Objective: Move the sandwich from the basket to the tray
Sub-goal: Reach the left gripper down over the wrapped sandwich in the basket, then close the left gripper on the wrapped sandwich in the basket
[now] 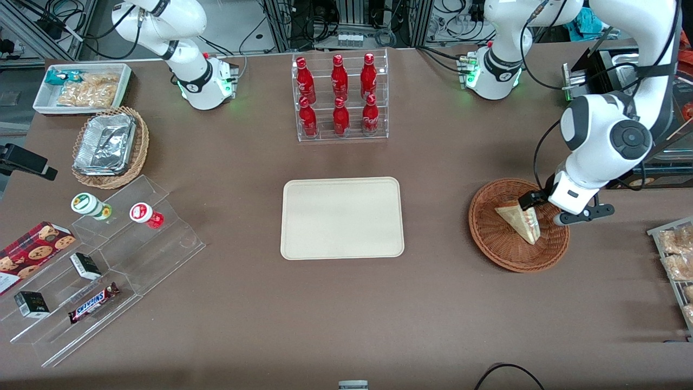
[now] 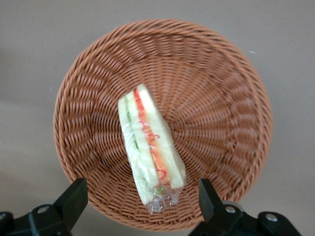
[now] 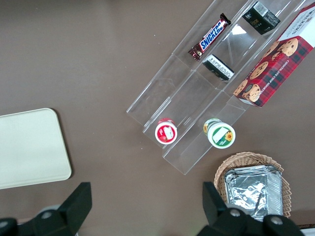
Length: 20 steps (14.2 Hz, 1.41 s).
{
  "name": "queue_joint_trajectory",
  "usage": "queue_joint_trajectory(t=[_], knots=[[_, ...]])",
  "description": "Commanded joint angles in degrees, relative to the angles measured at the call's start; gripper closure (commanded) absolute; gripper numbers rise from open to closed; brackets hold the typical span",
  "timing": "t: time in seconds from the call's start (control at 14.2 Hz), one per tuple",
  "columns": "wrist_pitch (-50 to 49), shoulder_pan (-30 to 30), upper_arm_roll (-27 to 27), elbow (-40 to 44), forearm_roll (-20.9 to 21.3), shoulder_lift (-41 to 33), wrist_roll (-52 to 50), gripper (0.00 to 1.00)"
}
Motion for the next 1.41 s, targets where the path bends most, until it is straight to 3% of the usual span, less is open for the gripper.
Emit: queue_joint_trajectory(t=[0.0, 0.28, 0.64, 0.71, 0.78, 0.85, 0.92, 1.34], knots=[[1.3, -0.3, 0.1, -0.6, 0.0, 0.8, -16.9, 0.00], [5.3, -0.4, 0.0, -0.7, -0.1, 4.7, -33.5, 0.00], [7.7, -0.6, -0.1, -0.7, -0.9, 9.0, -36.6, 0.00], [7.4, -0.9, -0.2, -0.7, -1.5, 9.3, -37.4, 0.05], [7.0, -1.0, -0.3, -0.7, -1.8, 9.2, -38.6, 0.30], [6.8, -1.0, -0.4, -0.7, -1.8, 9.1, -39.0, 0.71], [6.1, -1.0, -0.5, -0.5, -1.8, 8.8, -38.6, 0.88], [-12.1, -1.0, -3.5, 10.0, -1.8, 7.0, -28.8, 0.97]])
